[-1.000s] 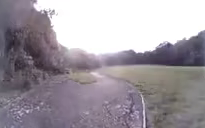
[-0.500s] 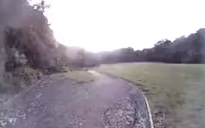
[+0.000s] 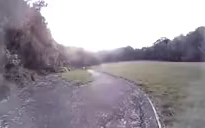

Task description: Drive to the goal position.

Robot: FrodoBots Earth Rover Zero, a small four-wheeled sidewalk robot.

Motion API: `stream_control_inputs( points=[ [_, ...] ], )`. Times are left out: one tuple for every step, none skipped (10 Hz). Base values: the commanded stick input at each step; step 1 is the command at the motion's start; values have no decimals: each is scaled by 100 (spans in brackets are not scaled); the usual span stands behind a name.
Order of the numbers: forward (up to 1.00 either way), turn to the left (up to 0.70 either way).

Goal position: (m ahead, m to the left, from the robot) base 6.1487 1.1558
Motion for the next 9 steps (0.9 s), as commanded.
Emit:
stream_control_inputs(
  points=[
    [50, -3],
    [50, -1],
    [50, 0],
    [50, 0],
    [50, 0],
    [50, 0],
    [50, 0],
    [50, 0],
    [50, 0]
  ],
)
